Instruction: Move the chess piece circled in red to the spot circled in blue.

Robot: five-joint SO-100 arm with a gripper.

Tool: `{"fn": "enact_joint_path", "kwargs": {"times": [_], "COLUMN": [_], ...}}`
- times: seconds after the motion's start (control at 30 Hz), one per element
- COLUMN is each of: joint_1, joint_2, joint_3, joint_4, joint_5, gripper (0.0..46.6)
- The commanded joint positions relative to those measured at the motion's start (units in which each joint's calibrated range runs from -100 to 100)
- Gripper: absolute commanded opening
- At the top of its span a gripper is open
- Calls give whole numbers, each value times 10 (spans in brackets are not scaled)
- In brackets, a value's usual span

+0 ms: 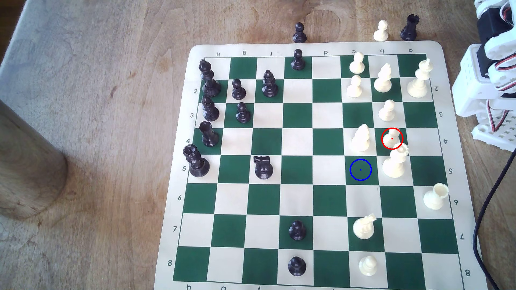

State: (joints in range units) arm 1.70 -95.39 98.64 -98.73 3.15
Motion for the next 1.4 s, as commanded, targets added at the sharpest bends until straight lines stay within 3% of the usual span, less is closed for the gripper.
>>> {"fn": "enact_joint_path", "kwargs": {"times": [0.0,0.13,0.33,0.47,0.6,0.63,0.7,0.73,0.8,0.87,1.03,1.07,1.2,1.37], "joint_1": [-2,-7,-31,-17,-13,-14,-17,-17,-17,-17,-16,-6,23,28], "joint_2": [-4,-4,-4,-4,-4,-4,-4,-4,-4,-4,-3,-3,-3,22], "joint_3": [12,-20,-170,-260,-289,-291,-297,-300,-309,-339,-434,-481,-501,-598], "joint_4": [9,87,392,583,621,634,691,717,751,855,1132,1262,1398,1630], "joint_5": [1,1,1,-1,0,-23,-100,-101,-98,-98,-98,-98,-68,-58], "gripper": [2,2,2,2,2,2,6,6,49,2,2,2,2,2]}}
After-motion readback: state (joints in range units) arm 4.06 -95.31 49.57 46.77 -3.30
